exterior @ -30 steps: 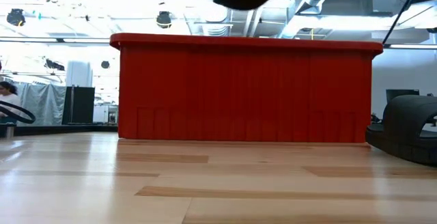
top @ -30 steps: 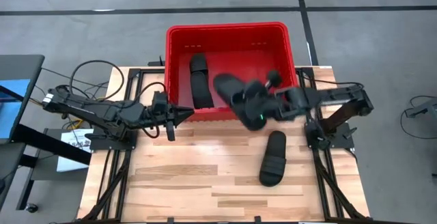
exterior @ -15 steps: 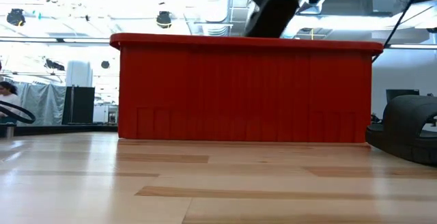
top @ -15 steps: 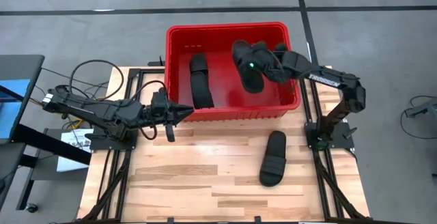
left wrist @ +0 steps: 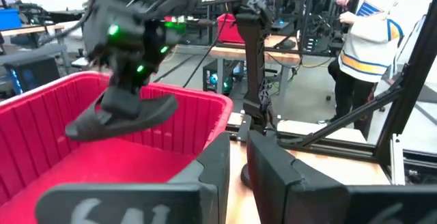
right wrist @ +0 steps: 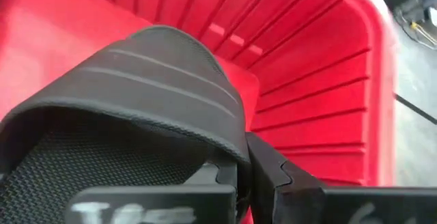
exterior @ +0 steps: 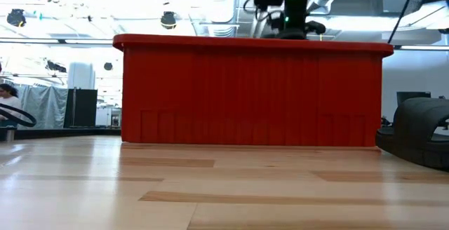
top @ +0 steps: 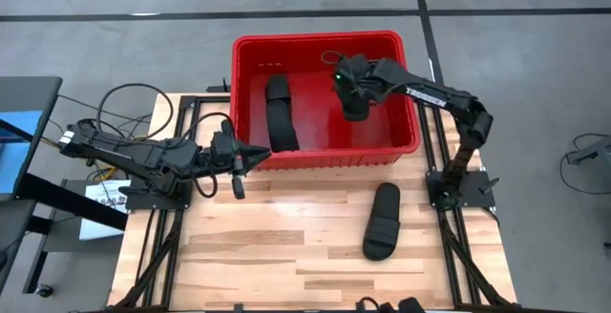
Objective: Pick and place slides into bin
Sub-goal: Put the black slides into the red bin
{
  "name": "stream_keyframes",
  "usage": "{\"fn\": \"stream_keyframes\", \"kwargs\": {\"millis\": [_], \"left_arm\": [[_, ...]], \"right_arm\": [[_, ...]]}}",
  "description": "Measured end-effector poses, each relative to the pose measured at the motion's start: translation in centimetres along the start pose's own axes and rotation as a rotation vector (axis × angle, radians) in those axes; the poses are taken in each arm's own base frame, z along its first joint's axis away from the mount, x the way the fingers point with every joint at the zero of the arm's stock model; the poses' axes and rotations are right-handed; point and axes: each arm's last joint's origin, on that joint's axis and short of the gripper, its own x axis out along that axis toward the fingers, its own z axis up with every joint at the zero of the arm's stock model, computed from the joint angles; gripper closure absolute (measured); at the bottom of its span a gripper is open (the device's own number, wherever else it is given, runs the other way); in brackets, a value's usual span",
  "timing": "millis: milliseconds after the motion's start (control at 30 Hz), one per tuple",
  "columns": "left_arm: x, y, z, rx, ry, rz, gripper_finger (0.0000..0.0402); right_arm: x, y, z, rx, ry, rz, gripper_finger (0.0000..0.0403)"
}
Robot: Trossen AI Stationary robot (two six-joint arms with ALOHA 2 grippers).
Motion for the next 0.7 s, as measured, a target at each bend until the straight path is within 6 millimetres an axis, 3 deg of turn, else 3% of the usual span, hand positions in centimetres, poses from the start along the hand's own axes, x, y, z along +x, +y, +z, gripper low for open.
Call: {"fn": "stream_keyframes", "kwargs": {"millis": [433, 700], "left_arm": [[0.0, 0.0, 0.0, 0.019, 0.0, 0.0, 0.036], [0.0, 0.0, -0.1, 0.023, 0.008, 0.0, 0.036]], "right_arm": [[5.6, 1.9, 0.2, -0.017, 0.119, -0.042, 0.0402], [6.8, 2.9, 0.4, 0.004, 0.114, -0.017, 0.0402]]}}
